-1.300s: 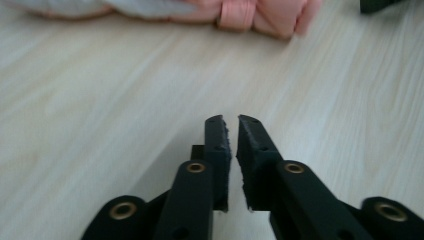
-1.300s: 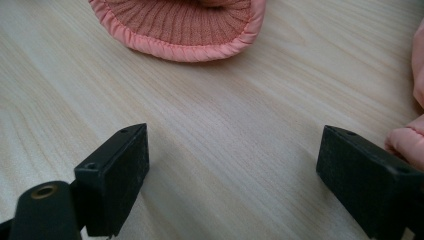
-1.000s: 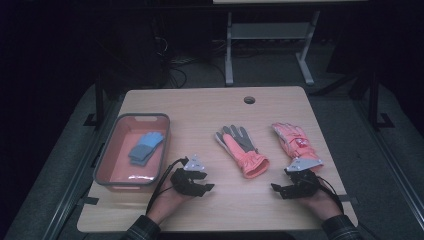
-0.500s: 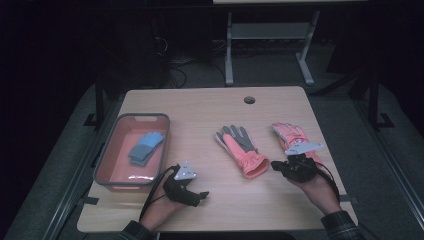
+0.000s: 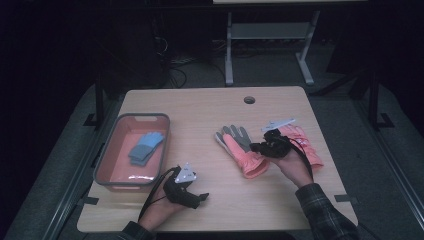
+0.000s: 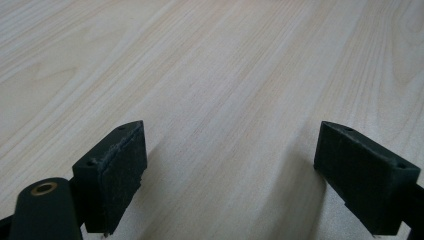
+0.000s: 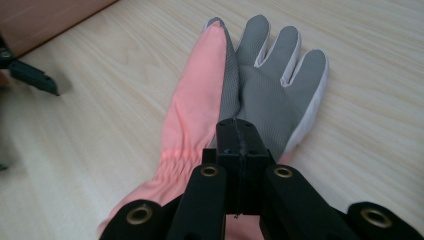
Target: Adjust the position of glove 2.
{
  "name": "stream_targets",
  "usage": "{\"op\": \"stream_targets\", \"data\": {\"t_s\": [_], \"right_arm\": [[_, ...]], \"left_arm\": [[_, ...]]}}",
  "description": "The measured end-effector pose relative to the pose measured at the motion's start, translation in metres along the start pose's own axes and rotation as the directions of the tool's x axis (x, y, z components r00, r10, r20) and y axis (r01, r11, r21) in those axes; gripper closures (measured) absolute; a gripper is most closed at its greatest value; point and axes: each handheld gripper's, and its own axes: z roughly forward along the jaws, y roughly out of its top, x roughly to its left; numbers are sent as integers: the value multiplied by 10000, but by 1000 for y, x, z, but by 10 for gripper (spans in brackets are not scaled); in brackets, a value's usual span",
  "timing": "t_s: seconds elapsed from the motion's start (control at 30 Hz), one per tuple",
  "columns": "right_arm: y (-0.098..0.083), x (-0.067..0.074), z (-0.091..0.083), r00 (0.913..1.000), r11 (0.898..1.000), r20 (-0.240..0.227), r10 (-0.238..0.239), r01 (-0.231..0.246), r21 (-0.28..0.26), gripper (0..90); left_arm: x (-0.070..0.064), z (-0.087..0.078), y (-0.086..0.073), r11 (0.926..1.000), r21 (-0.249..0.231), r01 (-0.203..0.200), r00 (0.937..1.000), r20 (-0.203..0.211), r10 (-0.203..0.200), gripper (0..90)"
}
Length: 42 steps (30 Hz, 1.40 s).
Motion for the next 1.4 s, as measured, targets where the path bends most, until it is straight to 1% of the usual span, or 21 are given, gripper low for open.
{"op": "stream_targets", "data": {"t_s": [0.13,0.2,0.27,0.33,0.47,0.5,0.53,0.63,0.67,0.87,0.97,1.03,1.1,1.2,1.23,1.37,1.4], "right_arm": [[7,-4,18,10000,9995,1,10,-10,309,900],[7,-5,25,9998,9984,19,-192,190,527,900],[5,-5,29,9998,9975,-31,-182,183,676,900],[3,-4,28,9997,9973,-124,-193,202,711,900],[-4,-2,22,9989,9955,-236,-398,417,852,900],[-6,-1,20,9982,9946,-277,-528,550,880,900],[-8,0,18,9982,9941,-292,-523,548,934,900],[-16,2,12,9964,9926,-367,-770,801,910,900],[-18,4,9,9962,9921,-421,-758,796,972,900],[-31,8,-5,9914,9874,-756,-1065,1144,1095,900],[-39,10,-14,9911,9867,-837,-1034,1128,1168,900],[-45,10,-20,9898,9851,-892,-1114,1218,1211,900],[-51,11,-25,9899,9860,-958,-1040,1153,1207,900],[-57,11,-31,9891,9856,-994,-1087,1202,1192,900],[-58,11,-33,9897,9870,-1003,-1020,1133,1140,900],[-55,10,-38,9898,9895,-958,-1056,1142,885,879],[-54,10,-40,9914,9912,-889,-961,1035,823,872]], "left_arm": [[0,0,0,10000,26,-53,10000,3,53,130],[0,0,0,10000,-26,-4,10000,24,4,129],[0,0,0,10000,-20,-9,10000,24,9,130],[0,0,0,10000,-16,-8,10000,22,8,130],[1,0,0,10000,-5,-9,10000,19,9,130],[1,1,0,10000,-3,-3,10000,16,3,130],[1,0,0,10000,2,3,10000,12,-3,130],[1,0,0,10000,-1,8,10000,-5,-8,131],[1,0,0,10000,0,1,10000,-9,-1,131],[1,0,0,10000,3,3,10000,-14,-3,131],[1,0,0,10000,4,5,10000,-14,-5,131],[1,0,0,10000,2,10,10000,-18,-10,131],[1,0,0,10000,1,9,10000,-20,-9,131],[1,0,0,10000,2,8,10000,-21,-8,131],[1,0,0,10000,9,8,10000,-22,-8,131],[1,0,1,10000,14,-43,10000,-42,43,131],[1,0,1,10000,3,-46,10000,-45,46,131]]}}
